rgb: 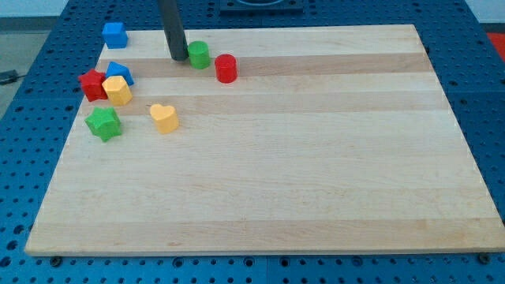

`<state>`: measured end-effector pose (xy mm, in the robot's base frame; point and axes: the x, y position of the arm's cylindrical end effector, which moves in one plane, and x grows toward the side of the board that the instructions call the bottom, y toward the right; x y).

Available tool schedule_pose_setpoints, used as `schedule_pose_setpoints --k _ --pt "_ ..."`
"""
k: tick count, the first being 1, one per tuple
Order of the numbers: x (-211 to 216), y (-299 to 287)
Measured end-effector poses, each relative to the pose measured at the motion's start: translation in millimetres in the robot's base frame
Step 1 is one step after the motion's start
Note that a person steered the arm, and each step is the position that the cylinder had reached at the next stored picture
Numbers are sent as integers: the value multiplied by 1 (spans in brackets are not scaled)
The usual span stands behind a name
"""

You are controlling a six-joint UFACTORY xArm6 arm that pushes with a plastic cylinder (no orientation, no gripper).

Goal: Move the green circle diagonally to the top right of the red circle

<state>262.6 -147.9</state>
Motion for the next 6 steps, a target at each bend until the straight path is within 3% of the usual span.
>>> schedule_pose_setpoints --k 3,6 --pt "17 12" --pt "2 85"
